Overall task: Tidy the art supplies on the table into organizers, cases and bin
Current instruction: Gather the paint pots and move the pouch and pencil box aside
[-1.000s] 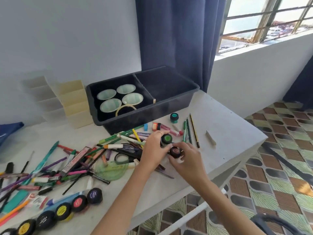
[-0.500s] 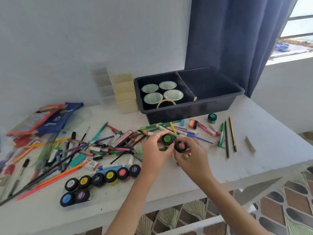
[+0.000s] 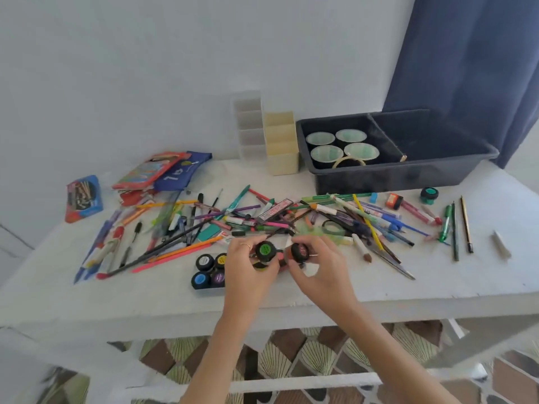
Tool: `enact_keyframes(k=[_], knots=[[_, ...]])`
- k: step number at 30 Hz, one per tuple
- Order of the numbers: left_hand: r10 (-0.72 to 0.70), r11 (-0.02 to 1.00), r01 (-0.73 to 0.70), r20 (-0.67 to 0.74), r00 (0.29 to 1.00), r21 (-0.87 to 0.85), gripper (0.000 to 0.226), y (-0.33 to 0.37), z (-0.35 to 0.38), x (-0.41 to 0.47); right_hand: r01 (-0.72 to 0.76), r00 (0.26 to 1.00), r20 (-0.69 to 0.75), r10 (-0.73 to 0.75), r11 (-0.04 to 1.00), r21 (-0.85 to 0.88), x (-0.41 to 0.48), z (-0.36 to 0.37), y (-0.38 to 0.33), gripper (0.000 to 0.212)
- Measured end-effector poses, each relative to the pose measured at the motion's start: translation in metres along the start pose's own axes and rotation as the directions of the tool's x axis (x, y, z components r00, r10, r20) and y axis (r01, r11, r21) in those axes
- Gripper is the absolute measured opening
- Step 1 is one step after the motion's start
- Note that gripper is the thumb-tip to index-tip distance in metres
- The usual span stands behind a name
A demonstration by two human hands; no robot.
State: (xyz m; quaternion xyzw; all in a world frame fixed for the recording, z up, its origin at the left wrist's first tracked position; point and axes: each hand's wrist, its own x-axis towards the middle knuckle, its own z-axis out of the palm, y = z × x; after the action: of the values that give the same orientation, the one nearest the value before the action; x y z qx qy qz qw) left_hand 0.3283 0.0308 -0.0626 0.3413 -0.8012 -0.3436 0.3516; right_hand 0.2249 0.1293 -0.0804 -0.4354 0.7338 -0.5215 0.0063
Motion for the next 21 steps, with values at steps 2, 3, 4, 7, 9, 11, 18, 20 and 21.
enact_keyframes(k=[2,3,4,7,9,11,18,20,21], knots=[[-0.041,0.999,0.041,0.003,0.999,0.003,0.035,-0.008,-0.010,-0.007,-0.013,0.999,0.040,0.012,1.000,0.029,-0.006,0.010,-0.006,0.033],[-0.058,0.998,0.058,0.005,0.998,0.004,0.035,-0.012,-0.015,-0.010,-0.021,0.998,0.059,0.018,0.999,0.037,-0.009,0.015,-0.009,0.032],[-0.070,0.997,0.070,0.007,0.998,0.012,0.035,-0.015,-0.018,-0.012,-0.027,0.997,0.074,0.024,0.999,0.039,-0.010,0.020,-0.011,0.031],[-0.093,0.995,0.092,0.012,0.996,0.044,0.037,-0.025,-0.026,-0.017,-0.069,0.991,0.115,0.066,0.997,0.030,-0.013,0.035,-0.014,0.029],[-0.086,0.995,0.084,0.027,0.996,0.056,0.038,-0.029,-0.029,-0.018,-0.096,0.986,0.140,0.094,0.995,0.008,-0.013,0.042,-0.015,0.028],[-0.072,0.995,0.067,0.055,0.996,0.075,0.039,-0.031,-0.031,-0.019,-0.108,0.981,0.159,0.110,0.994,-0.025,-0.013,0.046,-0.016,0.027],[-0.064,0.972,0.014,0.208,0.976,0.235,0.045,-0.037,-0.035,-0.007,-0.118,0.959,0.248,0.139,0.988,-0.098,-0.008,0.053,-0.012,0.031],[-0.064,0.953,-0.024,0.280,0.958,0.301,0.048,-0.039,-0.035,-0.004,-0.110,0.957,0.257,0.132,0.989,-0.100,-0.006,0.053,-0.013,0.032],[-0.064,0.945,-0.040,0.303,0.951,0.325,0.050,-0.040,-0.035,-0.004,-0.108,0.956,0.264,0.131,0.989,-0.098,-0.005,0.053,-0.014,0.032]])
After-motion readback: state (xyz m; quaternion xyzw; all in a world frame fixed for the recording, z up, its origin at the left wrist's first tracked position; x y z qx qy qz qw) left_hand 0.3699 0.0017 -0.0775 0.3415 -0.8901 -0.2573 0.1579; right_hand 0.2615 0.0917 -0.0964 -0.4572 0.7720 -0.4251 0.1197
